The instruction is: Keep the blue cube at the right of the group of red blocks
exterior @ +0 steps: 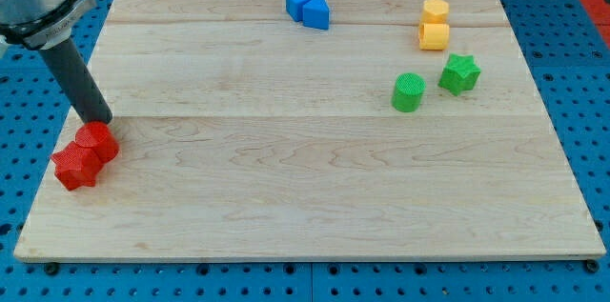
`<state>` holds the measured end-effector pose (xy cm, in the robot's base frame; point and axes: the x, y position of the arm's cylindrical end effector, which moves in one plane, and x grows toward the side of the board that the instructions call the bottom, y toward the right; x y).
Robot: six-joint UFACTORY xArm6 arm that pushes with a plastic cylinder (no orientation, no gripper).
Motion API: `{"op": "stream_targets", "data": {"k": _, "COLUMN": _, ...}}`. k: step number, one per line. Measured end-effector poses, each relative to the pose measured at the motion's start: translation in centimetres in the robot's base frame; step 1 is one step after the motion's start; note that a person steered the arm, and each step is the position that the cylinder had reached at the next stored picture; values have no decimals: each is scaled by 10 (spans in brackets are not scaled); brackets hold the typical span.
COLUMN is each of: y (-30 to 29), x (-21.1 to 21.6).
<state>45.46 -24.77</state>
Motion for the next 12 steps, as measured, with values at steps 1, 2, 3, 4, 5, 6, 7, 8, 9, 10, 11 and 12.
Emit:
{"op": "stream_targets", "data": {"k": 1, "y": -5, "x": 0}}
{"op": "stream_targets", "data": {"k": 2, "y": 6, "x": -11}}
{"op": "stream_targets", "data": {"k": 3, "y": 101, "x": -47}}
{"op": "stream_targets", "data": {"k": 4, "y": 182, "x": -89}}
{"op": "stream_targets", "data": {"k": 5, "y": 250, "x": -139}}
{"op": "stream_targets", "data": {"k": 6, "y": 324, "x": -179}}
{"op": "stream_targets", "data": {"k": 7, "y": 350, "x": -220}}
{"op": "stream_targets", "data": {"k": 8, "y": 346, "x": -260}}
{"op": "stream_targets", "data": {"k": 9, "y": 311, "x": -261}}
{"op": "stream_targets", "data": {"k": 10, "y": 276, "x": -225}}
{"op": "stream_targets", "data": {"k": 11, "y": 229, "x": -214}}
{"op": "stream_targets", "data": {"k": 12, "y": 236, "x": -231}}
